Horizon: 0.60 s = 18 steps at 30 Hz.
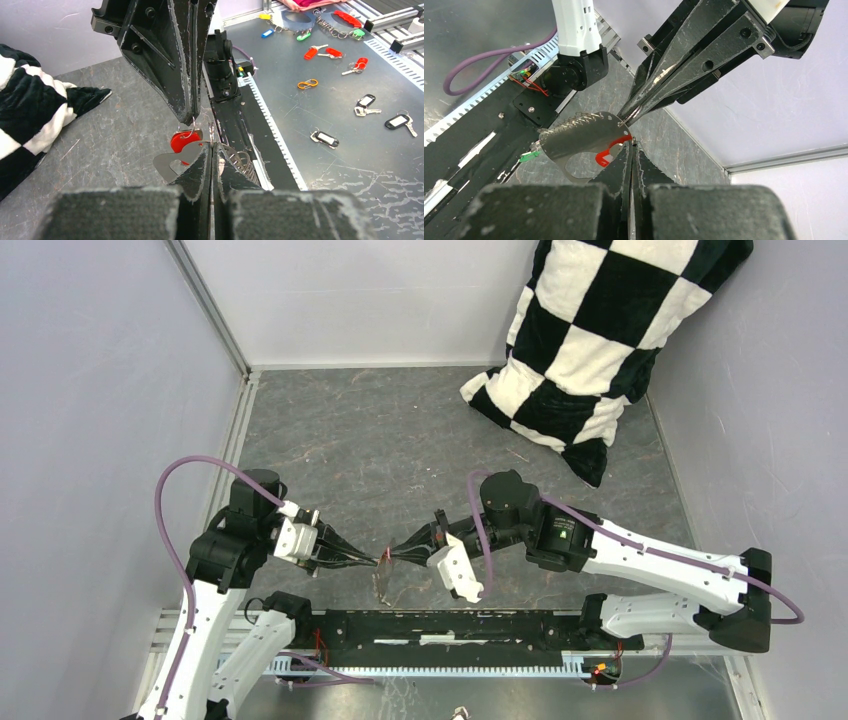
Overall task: Put the keys on the keyring
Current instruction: Insert the key onto the keyring.
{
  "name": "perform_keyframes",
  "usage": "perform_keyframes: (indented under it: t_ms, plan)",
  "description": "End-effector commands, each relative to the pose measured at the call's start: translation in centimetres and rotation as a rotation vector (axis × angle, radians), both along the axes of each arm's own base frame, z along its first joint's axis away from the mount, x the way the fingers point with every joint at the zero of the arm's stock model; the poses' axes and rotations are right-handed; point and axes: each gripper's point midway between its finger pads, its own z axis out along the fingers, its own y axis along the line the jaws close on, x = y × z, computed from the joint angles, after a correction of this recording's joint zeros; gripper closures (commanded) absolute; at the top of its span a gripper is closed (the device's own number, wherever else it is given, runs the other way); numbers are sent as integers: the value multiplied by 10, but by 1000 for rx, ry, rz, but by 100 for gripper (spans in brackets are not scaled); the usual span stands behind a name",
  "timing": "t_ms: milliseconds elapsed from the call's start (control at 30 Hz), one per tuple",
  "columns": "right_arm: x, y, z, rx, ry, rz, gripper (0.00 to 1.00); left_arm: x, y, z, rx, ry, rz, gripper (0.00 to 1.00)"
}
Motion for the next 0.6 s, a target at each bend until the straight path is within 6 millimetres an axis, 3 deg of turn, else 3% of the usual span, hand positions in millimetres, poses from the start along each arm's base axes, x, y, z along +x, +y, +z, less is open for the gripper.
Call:
perform_keyframes:
  t_ms: [0, 567]
  plan:
    - [-2, -1, 39, 102, -26, 0, 100, -2, 0, 11, -17, -32, -11, 98]
    - [-13, 2, 40, 92, -8, 68, 100, 3, -1, 10, 3, -8, 10, 98]
